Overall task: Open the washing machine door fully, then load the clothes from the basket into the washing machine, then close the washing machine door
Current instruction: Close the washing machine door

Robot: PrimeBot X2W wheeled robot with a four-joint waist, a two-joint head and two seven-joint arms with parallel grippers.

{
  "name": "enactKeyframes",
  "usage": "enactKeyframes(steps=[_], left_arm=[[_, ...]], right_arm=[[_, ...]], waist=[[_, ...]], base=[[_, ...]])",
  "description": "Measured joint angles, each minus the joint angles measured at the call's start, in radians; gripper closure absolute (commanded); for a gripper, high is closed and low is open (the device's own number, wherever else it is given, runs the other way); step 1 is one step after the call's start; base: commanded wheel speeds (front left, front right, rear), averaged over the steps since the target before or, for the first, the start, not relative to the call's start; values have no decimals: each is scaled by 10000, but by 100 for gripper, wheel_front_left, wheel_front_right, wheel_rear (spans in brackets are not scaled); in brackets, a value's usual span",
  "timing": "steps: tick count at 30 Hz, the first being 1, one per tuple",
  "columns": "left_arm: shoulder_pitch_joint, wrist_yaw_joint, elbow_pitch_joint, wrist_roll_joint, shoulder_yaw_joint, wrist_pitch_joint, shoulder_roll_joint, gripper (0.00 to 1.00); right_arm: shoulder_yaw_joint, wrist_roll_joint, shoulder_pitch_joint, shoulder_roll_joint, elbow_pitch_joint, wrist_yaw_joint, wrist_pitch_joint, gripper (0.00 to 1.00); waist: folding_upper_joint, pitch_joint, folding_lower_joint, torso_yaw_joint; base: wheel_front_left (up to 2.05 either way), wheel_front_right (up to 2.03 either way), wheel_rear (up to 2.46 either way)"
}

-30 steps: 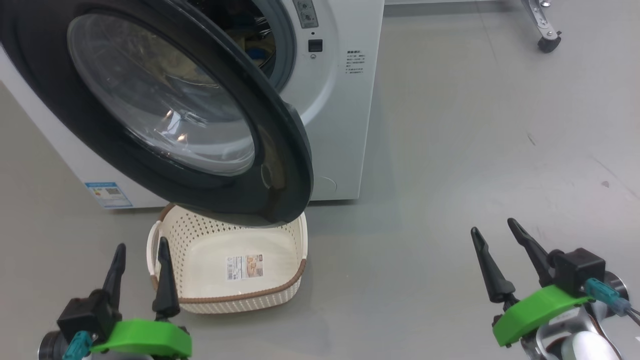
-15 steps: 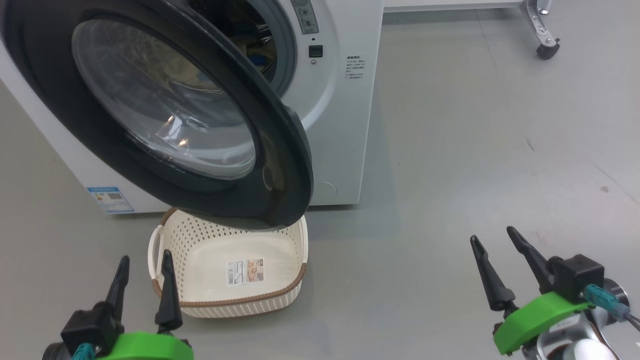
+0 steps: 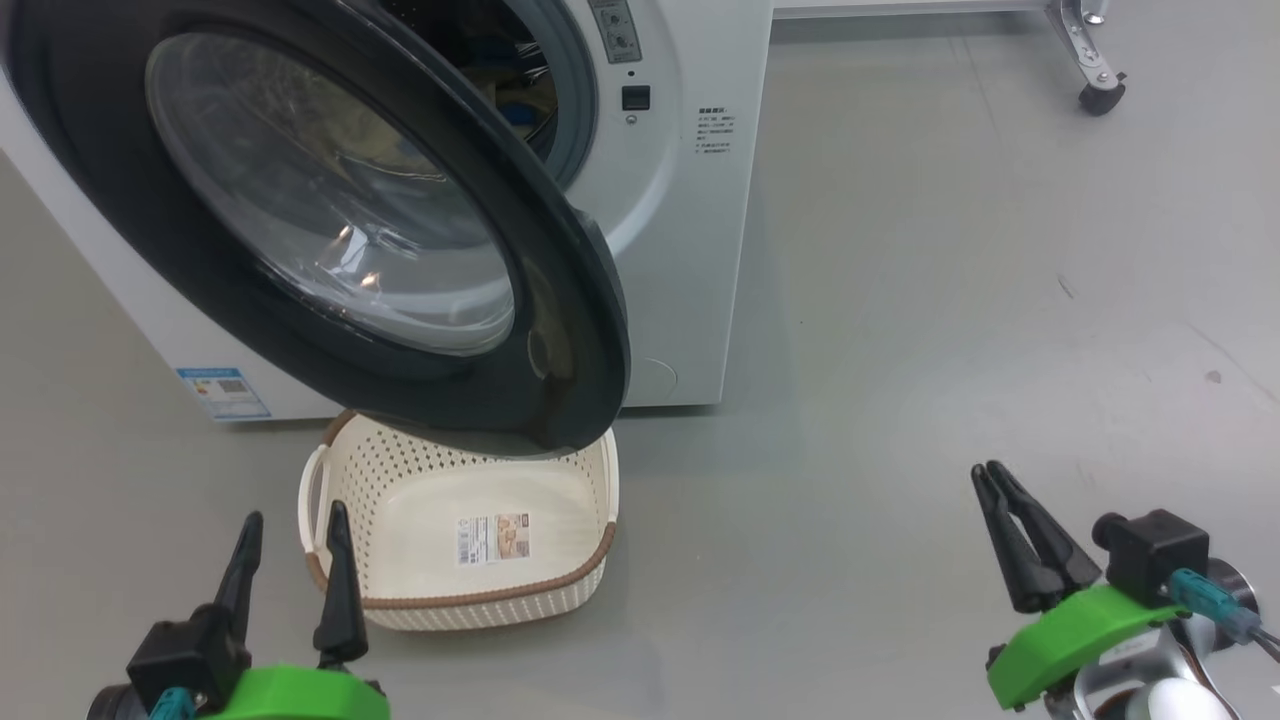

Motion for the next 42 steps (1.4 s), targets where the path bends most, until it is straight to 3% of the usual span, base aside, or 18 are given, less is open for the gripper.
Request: enactKeyframes(steps=[19,34,42], left_arm=[[-334,-46,0,171,-209,0,-102,0],[-836,-280,58,431,-407,-2,-368,0],[-940,-433,253,522,-504,-31,-594,0]], right_arm=[[249,31,-958,-63,443,0,-268,100],[2523,500,-2628,-211,15,0,-370,100],[3751,1014,-3500,-213,654,0,-403,100]], waist=[[0,367,0,494],[0,631,1,1514],[0,589,0,2187]], base=[[0,0,0],[0,0,0],[0,0,0]])
